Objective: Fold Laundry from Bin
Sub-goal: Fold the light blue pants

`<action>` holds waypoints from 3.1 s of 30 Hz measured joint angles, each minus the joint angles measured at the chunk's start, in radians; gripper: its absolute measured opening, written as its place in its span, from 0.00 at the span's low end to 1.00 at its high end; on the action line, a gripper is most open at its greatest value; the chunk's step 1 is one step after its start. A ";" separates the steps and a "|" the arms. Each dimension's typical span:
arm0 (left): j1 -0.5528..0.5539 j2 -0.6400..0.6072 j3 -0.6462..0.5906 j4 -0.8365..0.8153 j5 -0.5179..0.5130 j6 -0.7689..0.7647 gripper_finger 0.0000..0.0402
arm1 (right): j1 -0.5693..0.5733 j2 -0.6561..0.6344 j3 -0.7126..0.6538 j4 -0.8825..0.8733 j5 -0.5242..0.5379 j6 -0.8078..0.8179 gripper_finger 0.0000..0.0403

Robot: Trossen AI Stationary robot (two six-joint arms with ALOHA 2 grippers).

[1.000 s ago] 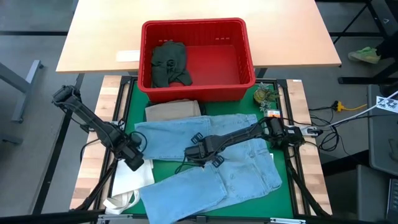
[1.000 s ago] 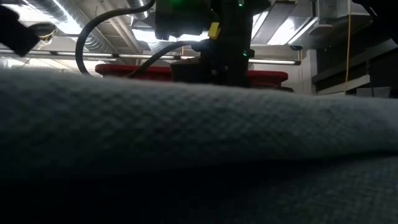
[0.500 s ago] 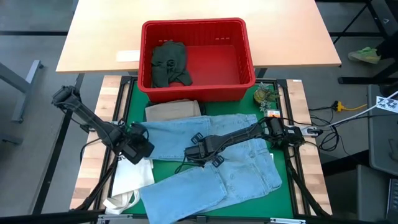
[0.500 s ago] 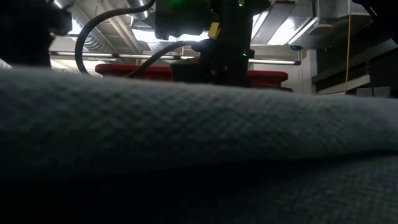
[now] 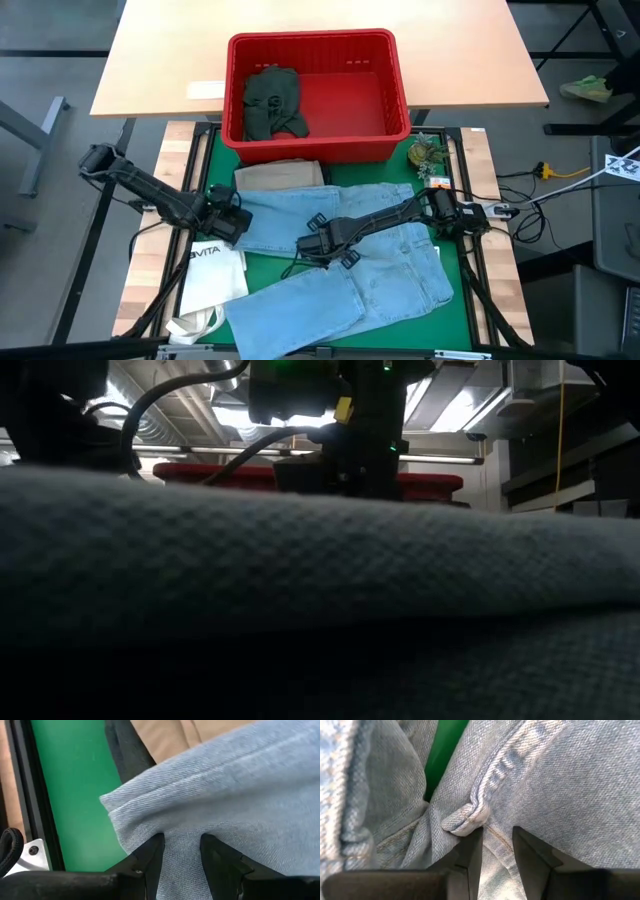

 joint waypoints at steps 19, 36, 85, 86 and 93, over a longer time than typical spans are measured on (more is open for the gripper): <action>0.101 0.000 0.291 -0.324 0.087 0.176 0.32 | 0.000 0.004 0.227 -0.189 0.000 -0.033 0.28; 0.100 0.000 0.349 -0.252 0.037 0.202 0.32 | -0.057 -0.058 0.310 -0.270 0.212 -0.080 0.28; 0.376 0.112 0.348 -0.464 0.389 0.612 0.32 | -0.235 -0.056 -0.001 -0.015 0.112 -0.051 0.28; 0.370 0.103 0.348 -0.457 0.414 0.612 0.32 | -0.235 -0.056 -0.001 -0.015 0.112 -0.052 0.28; 0.309 0.097 0.348 -0.342 0.525 0.603 0.32 | -0.235 -0.056 -0.001 -0.019 0.111 -0.052 0.28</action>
